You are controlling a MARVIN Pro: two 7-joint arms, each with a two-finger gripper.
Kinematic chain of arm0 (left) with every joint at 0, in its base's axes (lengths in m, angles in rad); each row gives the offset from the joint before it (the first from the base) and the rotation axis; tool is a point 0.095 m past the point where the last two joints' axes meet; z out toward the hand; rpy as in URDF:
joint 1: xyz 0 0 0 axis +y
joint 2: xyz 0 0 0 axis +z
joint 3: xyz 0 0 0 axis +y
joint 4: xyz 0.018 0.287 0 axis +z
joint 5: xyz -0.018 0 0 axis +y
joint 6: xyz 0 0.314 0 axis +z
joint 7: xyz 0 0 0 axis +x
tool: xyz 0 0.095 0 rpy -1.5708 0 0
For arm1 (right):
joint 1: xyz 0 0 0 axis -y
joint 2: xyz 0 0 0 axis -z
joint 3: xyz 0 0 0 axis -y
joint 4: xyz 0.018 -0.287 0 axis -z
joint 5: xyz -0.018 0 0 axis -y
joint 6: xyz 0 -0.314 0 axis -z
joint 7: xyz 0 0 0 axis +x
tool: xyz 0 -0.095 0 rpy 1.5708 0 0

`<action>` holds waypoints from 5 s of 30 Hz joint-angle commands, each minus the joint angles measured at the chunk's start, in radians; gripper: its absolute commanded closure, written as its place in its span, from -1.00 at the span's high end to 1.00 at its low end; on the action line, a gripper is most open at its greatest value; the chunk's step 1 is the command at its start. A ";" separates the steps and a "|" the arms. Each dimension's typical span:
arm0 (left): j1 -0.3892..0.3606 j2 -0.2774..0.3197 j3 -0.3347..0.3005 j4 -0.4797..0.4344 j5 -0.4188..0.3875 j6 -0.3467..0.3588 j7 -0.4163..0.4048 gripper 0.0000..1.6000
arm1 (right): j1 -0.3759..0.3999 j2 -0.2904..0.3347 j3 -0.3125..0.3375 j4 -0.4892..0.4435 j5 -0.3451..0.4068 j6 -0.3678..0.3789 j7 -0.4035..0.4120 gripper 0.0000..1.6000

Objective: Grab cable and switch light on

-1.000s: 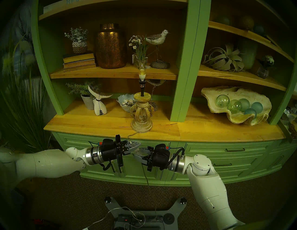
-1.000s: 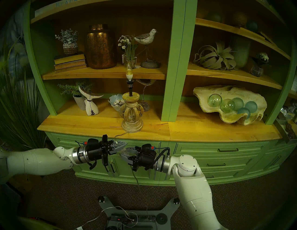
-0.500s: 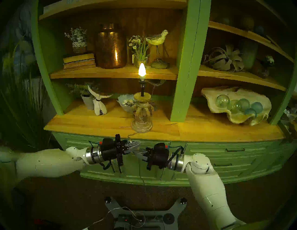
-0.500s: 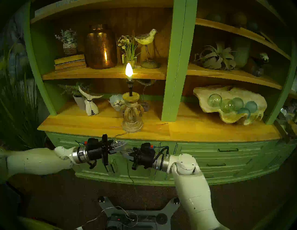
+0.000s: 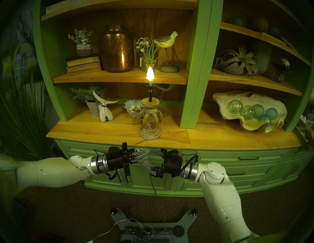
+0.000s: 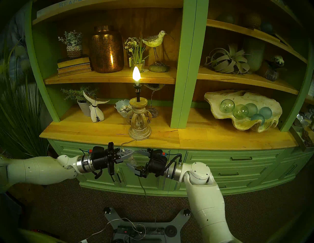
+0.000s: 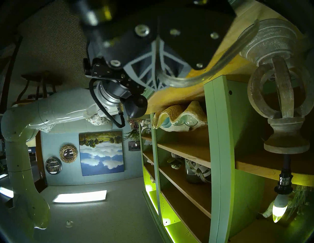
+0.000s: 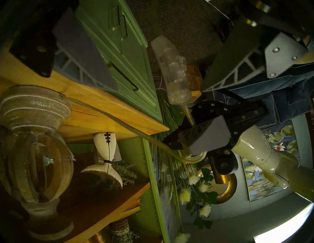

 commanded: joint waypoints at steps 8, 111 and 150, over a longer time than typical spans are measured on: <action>-0.036 -0.001 -0.013 -0.009 -0.012 -0.014 -0.112 -1.00 | -0.185 0.039 0.196 -0.149 0.104 -0.087 0.029 1.00; 0.138 0.062 0.102 0.028 -0.163 0.187 0.238 1.00 | -0.675 -0.444 0.464 -0.156 0.503 -0.991 -0.319 1.00; 0.189 0.326 0.256 -0.347 0.035 0.221 0.702 1.00 | -0.673 -0.441 0.461 -0.152 0.500 -0.991 -0.329 1.00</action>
